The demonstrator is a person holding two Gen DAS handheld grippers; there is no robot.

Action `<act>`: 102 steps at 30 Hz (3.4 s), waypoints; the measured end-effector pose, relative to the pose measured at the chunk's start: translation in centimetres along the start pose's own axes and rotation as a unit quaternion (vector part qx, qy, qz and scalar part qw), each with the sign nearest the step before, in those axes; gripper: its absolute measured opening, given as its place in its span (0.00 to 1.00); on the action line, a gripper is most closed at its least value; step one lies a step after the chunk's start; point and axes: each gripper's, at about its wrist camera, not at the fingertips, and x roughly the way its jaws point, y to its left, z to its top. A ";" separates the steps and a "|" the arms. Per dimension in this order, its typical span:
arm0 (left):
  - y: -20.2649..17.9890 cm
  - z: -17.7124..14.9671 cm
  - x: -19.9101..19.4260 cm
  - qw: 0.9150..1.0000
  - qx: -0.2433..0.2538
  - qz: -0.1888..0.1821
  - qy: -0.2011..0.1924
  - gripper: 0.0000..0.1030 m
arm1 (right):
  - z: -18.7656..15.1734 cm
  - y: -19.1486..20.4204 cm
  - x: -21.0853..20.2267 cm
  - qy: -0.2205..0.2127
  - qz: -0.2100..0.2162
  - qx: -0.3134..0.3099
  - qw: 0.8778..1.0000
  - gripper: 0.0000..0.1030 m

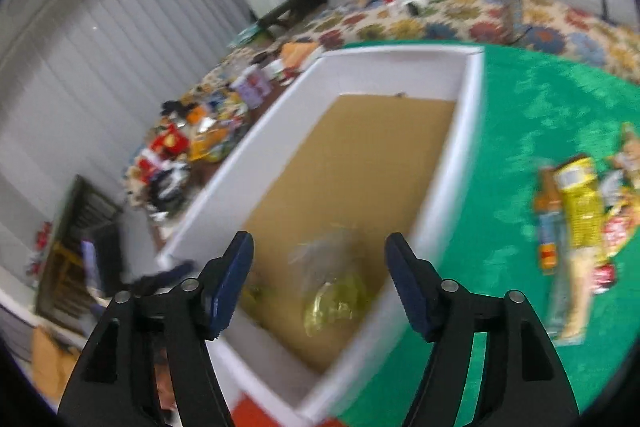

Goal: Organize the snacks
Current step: 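Carry both bags over the white box and open both tools to drop them, then bring both tools back from the box toward the snack pile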

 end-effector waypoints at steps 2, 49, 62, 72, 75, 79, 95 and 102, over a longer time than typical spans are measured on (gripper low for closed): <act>-1.8 0.0 -1.3 1.000 0.020 0.001 -0.023 0.78 | -1.8 -3.5 -1.7 -0.024 -0.052 -0.009 0.998 0.74; -18.3 -1.4 -8.5 0.968 0.159 0.003 -0.194 0.96 | -18.1 -33.5 -12.4 -0.026 -0.341 0.133 0.930 0.86; -29.5 -8.9 -6.6 0.956 0.237 -0.163 -0.059 1.00 | -18.1 -33.5 -12.5 -0.026 -0.341 0.133 0.930 0.86; -30.1 -12.8 0.2 0.968 0.209 -0.137 0.028 1.00 | -18.1 -33.5 -12.4 -0.025 -0.341 0.133 0.930 0.86; -29.7 -13.0 1.2 0.970 0.199 -0.134 0.033 1.00 | -18.1 -33.5 -12.4 -0.025 -0.341 0.133 0.930 0.86; -29.2 -13.5 2.7 0.973 0.190 -0.127 0.045 1.00 | -18.1 -33.5 -12.4 -0.025 -0.342 0.133 0.930 0.86; -28.4 -14.3 3.5 0.974 0.189 -0.121 0.011 1.00 | -18.1 -33.5 -12.5 -0.026 -0.343 0.133 0.930 0.86; -28.1 -14.7 3.2 0.975 0.187 -0.122 -0.003 1.00 | -18.1 -33.5 -12.4 -0.025 -0.343 0.133 0.930 0.86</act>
